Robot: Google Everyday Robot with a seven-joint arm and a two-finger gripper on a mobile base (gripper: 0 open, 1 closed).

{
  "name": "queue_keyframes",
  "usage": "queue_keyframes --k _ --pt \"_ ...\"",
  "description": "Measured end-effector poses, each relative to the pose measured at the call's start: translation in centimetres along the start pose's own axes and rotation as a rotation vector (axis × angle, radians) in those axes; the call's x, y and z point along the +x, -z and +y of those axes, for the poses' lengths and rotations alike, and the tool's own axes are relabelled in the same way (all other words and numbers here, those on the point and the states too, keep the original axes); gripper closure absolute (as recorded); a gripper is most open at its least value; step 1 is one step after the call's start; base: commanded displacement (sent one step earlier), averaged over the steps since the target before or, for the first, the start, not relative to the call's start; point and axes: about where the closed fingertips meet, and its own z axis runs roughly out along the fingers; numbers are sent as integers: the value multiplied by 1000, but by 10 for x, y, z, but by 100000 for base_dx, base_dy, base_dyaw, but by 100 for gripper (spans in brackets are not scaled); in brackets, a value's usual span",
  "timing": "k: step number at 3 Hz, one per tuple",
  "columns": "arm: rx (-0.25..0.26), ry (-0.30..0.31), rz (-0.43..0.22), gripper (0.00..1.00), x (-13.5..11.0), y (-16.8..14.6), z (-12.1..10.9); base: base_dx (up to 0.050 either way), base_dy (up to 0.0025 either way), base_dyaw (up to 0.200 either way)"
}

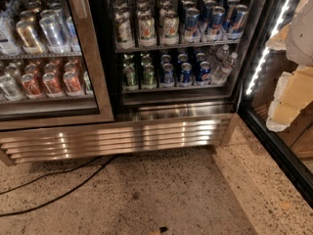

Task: Close right fridge door

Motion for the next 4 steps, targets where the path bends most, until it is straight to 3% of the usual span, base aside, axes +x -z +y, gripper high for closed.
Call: queue_keyframes --k 1,4 --pt "0 0 0 0 0 0 0 -5000 1 -2" --pt "0 0 0 0 0 0 0 2 -4 -19891"
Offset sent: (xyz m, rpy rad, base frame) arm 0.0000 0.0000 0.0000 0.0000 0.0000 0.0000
